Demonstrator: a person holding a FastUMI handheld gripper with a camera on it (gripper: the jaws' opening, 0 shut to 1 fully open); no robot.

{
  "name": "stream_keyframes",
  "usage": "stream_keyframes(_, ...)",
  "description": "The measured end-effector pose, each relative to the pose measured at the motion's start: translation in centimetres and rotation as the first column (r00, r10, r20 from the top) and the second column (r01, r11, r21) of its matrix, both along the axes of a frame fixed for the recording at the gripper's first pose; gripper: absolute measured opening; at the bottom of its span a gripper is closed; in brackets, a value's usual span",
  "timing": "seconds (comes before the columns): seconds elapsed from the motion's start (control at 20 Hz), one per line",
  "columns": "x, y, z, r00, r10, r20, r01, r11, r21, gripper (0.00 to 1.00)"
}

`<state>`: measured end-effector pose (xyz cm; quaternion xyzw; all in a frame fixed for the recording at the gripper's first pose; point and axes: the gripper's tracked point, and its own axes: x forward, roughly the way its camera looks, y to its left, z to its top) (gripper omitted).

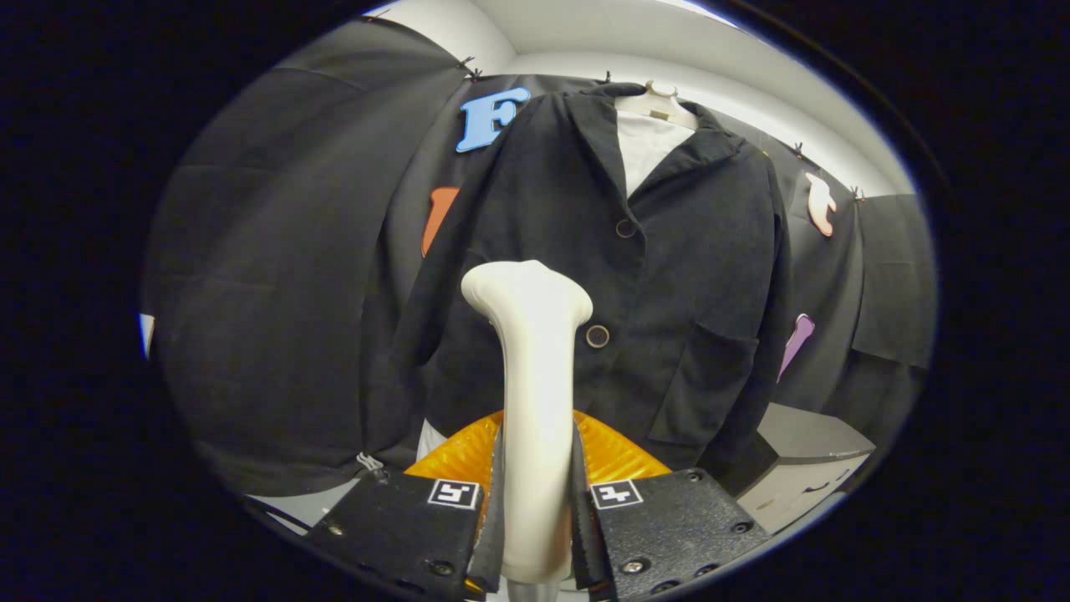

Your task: Iron the clothes twice with a garment steamer, once on the left side and once on the right side.

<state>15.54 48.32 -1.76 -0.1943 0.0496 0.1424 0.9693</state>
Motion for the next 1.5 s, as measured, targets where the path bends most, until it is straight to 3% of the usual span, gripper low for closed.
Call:
stream_keyframes(0.75, -2.0, -2.1, -6.3, 0.991, -0.016, -0.13, 0.006, 0.997, -0.074, 0.35)
stream_keyframes(1.5, -4.8, -5.1, -13.7, 0.954, -0.046, -0.295, 0.001, 0.989, -0.151, 0.35)
